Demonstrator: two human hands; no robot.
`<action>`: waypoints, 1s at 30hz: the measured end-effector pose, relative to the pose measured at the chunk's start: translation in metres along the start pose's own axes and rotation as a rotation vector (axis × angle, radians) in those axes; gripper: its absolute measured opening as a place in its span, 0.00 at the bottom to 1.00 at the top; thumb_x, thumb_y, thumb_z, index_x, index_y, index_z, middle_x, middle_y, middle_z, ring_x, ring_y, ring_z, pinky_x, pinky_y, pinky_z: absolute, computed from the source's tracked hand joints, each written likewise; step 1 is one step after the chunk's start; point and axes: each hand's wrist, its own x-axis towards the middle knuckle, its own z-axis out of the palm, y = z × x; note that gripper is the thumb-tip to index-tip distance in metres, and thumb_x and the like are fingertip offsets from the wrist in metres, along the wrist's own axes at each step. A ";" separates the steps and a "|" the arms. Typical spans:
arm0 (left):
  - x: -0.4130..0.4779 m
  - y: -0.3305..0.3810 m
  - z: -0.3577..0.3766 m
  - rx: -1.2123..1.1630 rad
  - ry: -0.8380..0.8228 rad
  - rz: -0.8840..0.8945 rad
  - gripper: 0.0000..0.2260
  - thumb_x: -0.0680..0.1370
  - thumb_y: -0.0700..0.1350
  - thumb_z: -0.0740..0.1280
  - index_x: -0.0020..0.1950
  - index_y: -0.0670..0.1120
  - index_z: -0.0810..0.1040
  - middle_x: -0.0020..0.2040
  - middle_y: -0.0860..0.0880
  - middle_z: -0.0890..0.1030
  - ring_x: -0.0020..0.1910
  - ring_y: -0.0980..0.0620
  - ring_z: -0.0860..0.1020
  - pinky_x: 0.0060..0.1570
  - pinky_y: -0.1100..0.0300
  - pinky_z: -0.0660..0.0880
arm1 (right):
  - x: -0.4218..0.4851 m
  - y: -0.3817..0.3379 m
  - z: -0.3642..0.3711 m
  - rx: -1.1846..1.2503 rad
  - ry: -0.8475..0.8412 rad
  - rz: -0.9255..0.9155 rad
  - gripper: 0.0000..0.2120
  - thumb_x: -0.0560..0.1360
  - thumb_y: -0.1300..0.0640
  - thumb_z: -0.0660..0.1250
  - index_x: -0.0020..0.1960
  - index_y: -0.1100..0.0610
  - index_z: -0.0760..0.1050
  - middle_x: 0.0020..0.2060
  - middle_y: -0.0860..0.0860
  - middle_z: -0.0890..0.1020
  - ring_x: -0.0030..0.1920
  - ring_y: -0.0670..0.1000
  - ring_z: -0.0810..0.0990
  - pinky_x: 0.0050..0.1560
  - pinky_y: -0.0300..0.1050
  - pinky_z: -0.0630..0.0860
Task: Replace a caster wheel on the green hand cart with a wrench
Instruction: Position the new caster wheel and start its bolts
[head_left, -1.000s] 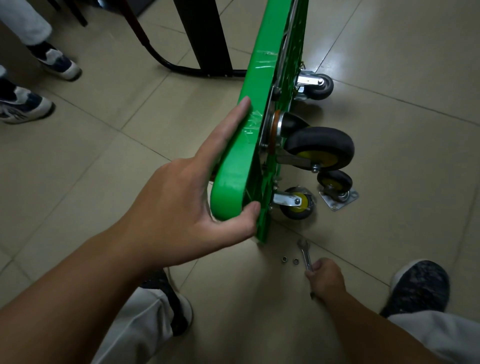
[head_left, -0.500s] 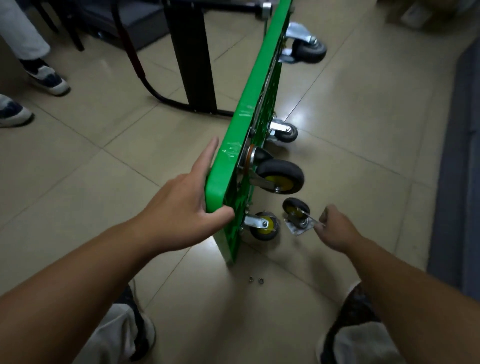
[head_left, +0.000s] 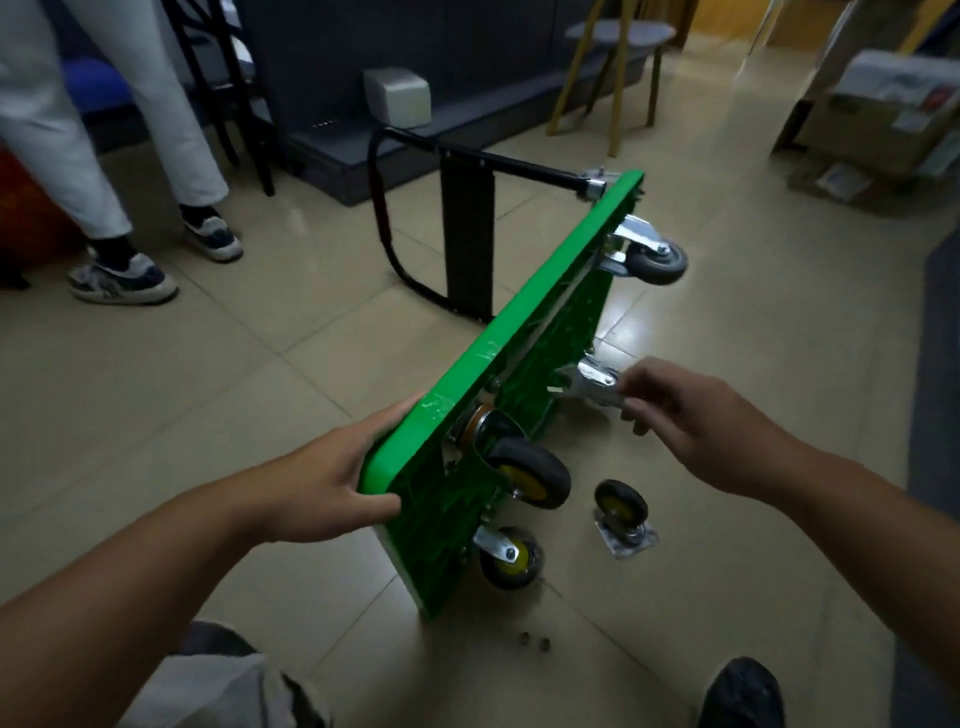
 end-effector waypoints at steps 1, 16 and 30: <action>-0.007 -0.004 -0.008 0.018 -0.009 -0.025 0.43 0.76 0.39 0.71 0.78 0.69 0.53 0.76 0.64 0.65 0.70 0.68 0.70 0.67 0.60 0.75 | 0.010 -0.004 0.006 -0.027 -0.026 -0.031 0.05 0.80 0.55 0.66 0.53 0.45 0.74 0.40 0.44 0.81 0.41 0.47 0.81 0.43 0.50 0.80; -0.034 -0.029 -0.084 0.400 0.279 -0.225 0.37 0.71 0.47 0.71 0.76 0.70 0.63 0.67 0.62 0.78 0.62 0.61 0.79 0.61 0.51 0.80 | 0.085 -0.037 0.096 -0.072 -0.019 -0.261 0.09 0.79 0.48 0.61 0.55 0.49 0.76 0.41 0.44 0.81 0.39 0.48 0.79 0.38 0.51 0.78; 0.010 -0.028 -0.053 0.742 0.572 -0.089 0.25 0.80 0.65 0.54 0.77 0.73 0.56 0.69 0.63 0.77 0.54 0.53 0.80 0.46 0.54 0.75 | 0.110 -0.015 0.148 0.360 -0.063 -0.175 0.05 0.80 0.58 0.66 0.55 0.53 0.76 0.44 0.44 0.81 0.48 0.47 0.81 0.49 0.48 0.80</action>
